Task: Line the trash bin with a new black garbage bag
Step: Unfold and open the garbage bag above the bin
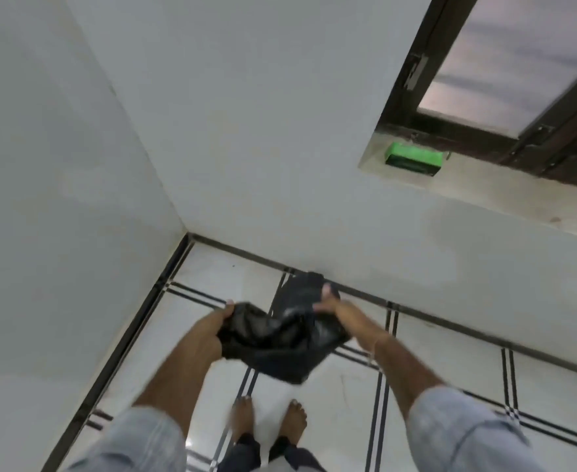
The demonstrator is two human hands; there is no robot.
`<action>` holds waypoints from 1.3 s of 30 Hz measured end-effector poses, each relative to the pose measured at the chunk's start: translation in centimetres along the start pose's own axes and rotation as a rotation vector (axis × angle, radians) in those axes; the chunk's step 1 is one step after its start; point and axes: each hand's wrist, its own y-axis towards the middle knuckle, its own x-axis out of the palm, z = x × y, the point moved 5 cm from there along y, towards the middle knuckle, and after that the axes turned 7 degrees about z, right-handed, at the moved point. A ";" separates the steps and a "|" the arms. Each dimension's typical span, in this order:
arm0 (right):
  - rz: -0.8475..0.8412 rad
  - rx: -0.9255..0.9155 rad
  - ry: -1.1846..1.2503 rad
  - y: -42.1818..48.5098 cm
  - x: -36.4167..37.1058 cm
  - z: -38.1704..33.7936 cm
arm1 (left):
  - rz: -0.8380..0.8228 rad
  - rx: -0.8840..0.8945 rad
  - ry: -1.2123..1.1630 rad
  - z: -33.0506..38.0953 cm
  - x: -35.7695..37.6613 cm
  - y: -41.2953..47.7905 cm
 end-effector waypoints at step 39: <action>0.233 -0.170 0.302 -0.1 0.3 -3.2 | -0.247 0.375 -0.157 9.7 -2.4 0.7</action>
